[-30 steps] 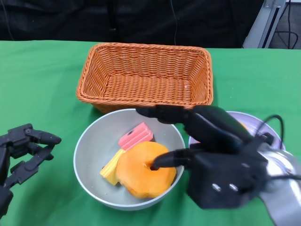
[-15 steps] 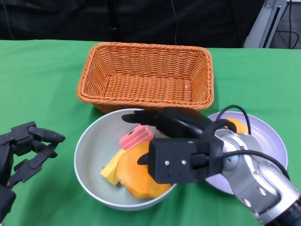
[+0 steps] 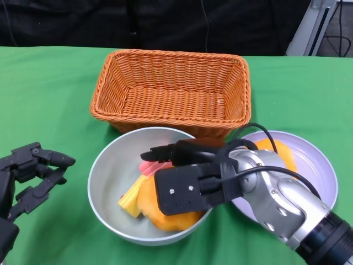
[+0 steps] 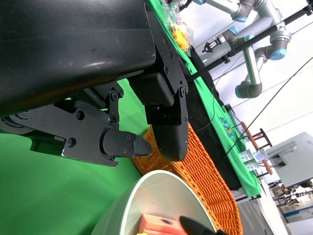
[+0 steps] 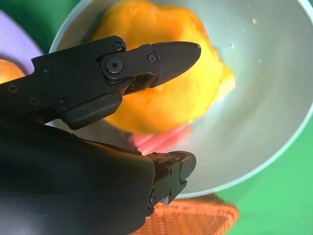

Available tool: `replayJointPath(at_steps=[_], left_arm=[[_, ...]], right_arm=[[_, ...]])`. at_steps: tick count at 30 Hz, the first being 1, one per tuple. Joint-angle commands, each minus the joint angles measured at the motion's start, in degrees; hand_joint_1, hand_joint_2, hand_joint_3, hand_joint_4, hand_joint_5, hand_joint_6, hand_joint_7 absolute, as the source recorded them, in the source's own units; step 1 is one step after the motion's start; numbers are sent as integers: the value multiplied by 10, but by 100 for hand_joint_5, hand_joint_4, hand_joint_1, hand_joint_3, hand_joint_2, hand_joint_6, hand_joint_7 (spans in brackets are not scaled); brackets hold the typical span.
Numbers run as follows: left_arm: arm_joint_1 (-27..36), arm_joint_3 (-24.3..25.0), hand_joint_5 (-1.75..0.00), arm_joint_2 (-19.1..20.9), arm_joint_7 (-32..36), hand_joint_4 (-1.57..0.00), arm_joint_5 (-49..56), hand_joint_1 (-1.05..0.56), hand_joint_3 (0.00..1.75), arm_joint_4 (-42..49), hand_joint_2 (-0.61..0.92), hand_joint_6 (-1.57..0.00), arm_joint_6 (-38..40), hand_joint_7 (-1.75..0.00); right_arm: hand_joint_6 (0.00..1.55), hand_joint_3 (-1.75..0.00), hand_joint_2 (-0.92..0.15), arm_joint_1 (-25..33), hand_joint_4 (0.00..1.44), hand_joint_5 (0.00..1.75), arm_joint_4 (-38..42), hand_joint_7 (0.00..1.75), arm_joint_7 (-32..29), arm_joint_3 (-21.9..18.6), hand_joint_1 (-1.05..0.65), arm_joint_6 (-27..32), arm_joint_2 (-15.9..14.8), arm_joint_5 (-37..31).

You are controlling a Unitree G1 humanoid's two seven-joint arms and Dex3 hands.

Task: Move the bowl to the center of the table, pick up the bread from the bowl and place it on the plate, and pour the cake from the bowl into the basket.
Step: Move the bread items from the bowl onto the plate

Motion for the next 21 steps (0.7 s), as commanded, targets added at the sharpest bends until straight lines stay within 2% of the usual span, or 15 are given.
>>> replayJointPath(at_steps=[1,10,21], left_arm=[[7,1,-117,4,9,-86,3,-8,26,-5,92,-93,-1,-74],[11,0,-117,1,11,-84,4,-7,27,-12,92,-93,5,-75],[9,-4,-119,0,6,-83,-2,-6,28,-12,92,-92,9,-76]], right_arm=[[18,-27,-92,-17,0,0,20,2,11,10,-99,1,2,-8],[30,-25,-92,-35,4,2,62,5,46,27,-97,8,10,-7],[38,-21,-92,-30,11,5,46,5,52,51,-94,-8,1,-34]])
